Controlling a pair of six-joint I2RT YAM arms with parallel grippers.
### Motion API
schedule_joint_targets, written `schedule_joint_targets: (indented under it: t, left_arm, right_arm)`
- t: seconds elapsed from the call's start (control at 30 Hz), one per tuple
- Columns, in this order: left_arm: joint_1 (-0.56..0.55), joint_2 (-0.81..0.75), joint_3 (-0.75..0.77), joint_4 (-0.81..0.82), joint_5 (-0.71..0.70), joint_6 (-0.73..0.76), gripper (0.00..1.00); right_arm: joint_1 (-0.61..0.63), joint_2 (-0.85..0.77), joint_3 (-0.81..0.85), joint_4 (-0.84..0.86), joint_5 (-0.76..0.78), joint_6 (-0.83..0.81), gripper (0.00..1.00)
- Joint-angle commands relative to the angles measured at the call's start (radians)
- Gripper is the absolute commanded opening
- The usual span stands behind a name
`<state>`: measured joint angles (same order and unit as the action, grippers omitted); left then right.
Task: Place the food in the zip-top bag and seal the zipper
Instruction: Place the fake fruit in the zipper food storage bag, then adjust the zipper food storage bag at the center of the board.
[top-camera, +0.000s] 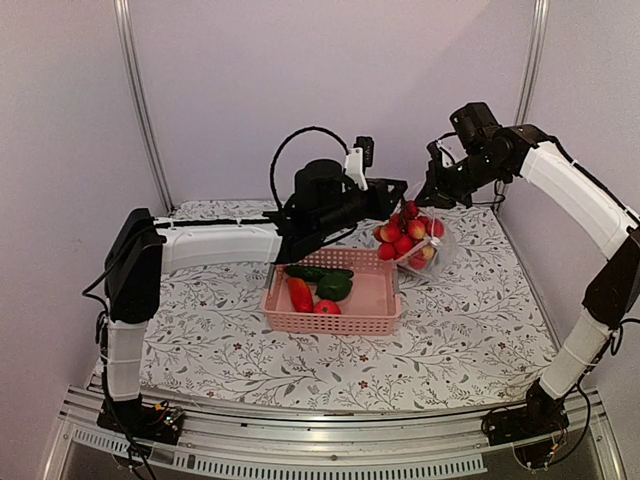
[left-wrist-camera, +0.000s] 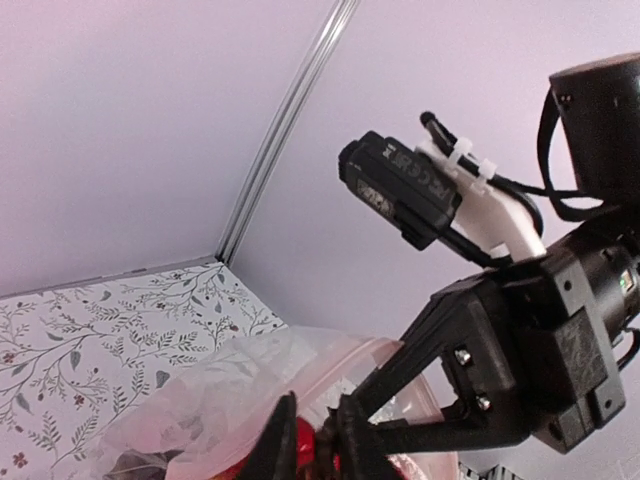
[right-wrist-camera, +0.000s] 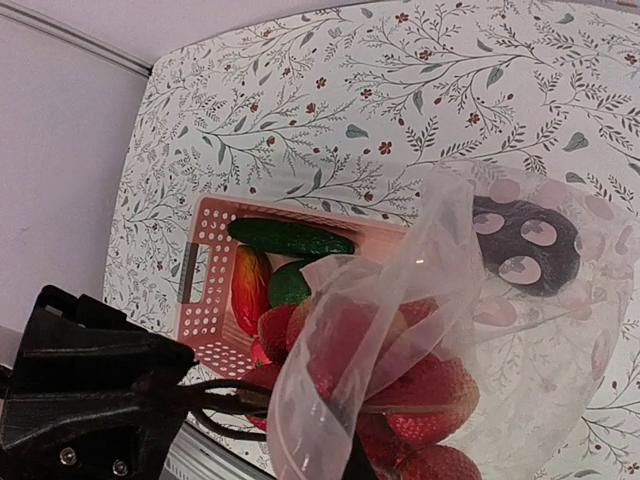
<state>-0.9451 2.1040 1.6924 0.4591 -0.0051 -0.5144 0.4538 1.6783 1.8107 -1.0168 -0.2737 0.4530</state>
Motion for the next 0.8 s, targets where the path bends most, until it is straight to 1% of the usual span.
schedule_joint_targets:
  t: [0.0,0.07,0.2,0.23,0.3,0.33,0.37,0.4,0.47,0.57,0.67,0.7,0.77]
  left_arm:
    - [0.047,-0.016,0.050,0.045,0.147,-0.167,0.38]
    - [0.056,-0.058,0.029,0.009,0.165,-0.179,0.52]
    - [0.067,-0.219,-0.089,-0.068,0.125,-0.109,0.71]
    - [0.070,-0.279,-0.133,-0.085,0.095,-0.088,0.74]
    - [0.073,-0.401,-0.254,-0.124,-0.016,-0.064,0.78]
    - [0.079,-0.452,-0.323,-0.173,-0.078,-0.073,0.80]
    - [0.089,-0.489,-0.364,-0.233,-0.118,-0.092,0.79]
    - [0.102,-0.513,-0.397,-0.287,-0.130,-0.119,0.76]
    - [0.123,-0.536,-0.479,-0.314,-0.071,-0.147,0.70]
    - [0.139,-0.524,-0.588,-0.213,0.096,-0.176,0.61]
    - [0.140,-0.460,-0.610,-0.148,0.196,-0.202,0.52]
    - [0.140,-0.432,-0.603,-0.127,0.226,-0.214,0.50]
    - [0.141,-0.367,-0.578,-0.071,0.284,-0.240,0.51]
  right_arm:
    - [-0.025,-0.041,-0.002,0.049,-0.054,0.023,0.00]
    - [-0.036,-0.044,-0.003,0.071,-0.080,0.042,0.00]
    - [-0.050,-0.052,-0.025,0.130,-0.134,0.077,0.00]
    - [-0.054,-0.053,-0.032,0.143,-0.147,0.090,0.00]
    - [-0.056,-0.059,-0.038,0.160,-0.158,0.109,0.00]
    - [-0.058,-0.061,-0.042,0.170,-0.163,0.116,0.00]
    - [-0.059,-0.065,-0.049,0.182,-0.174,0.122,0.00]
    - [-0.059,-0.070,-0.056,0.195,-0.183,0.130,0.00]
    - [-0.060,-0.079,-0.067,0.222,-0.192,0.139,0.00]
    - [-0.060,-0.080,-0.071,0.230,-0.202,0.143,0.00]
    - [-0.060,-0.075,-0.075,0.235,-0.213,0.142,0.00]
    - [-0.060,-0.073,-0.077,0.237,-0.219,0.142,0.00]
    - [-0.060,-0.069,-0.078,0.239,-0.226,0.143,0.00]
